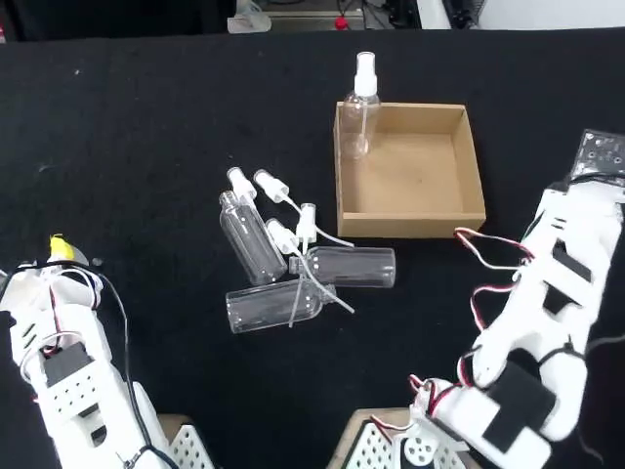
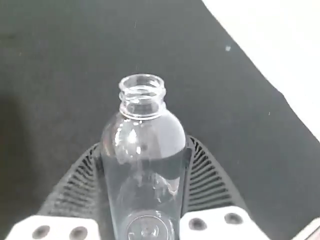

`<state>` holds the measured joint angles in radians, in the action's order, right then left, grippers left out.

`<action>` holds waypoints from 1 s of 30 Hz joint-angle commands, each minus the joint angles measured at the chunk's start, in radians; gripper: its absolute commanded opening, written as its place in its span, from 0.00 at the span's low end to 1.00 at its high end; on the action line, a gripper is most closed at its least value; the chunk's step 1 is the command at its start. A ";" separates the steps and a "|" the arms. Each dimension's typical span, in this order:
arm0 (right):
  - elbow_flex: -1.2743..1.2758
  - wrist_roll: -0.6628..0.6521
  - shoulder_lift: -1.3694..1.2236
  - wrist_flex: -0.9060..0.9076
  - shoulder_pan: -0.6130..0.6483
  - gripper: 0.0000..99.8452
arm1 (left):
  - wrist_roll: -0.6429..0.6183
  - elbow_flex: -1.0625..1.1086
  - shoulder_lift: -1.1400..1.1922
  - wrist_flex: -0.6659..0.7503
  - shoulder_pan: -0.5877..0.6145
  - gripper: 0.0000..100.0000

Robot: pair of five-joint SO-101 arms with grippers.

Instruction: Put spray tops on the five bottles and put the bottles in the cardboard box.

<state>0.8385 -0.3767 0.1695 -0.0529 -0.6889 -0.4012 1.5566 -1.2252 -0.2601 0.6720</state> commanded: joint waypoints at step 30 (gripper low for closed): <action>0.421 0.259 -0.025 -0.692 -0.014 0.01 | 0.012 -0.021 -0.009 0.023 -0.012 0.15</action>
<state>1.2482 -0.1158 0.1281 -0.6636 -0.6889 -0.4012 1.5566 -1.2252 -0.2601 0.6720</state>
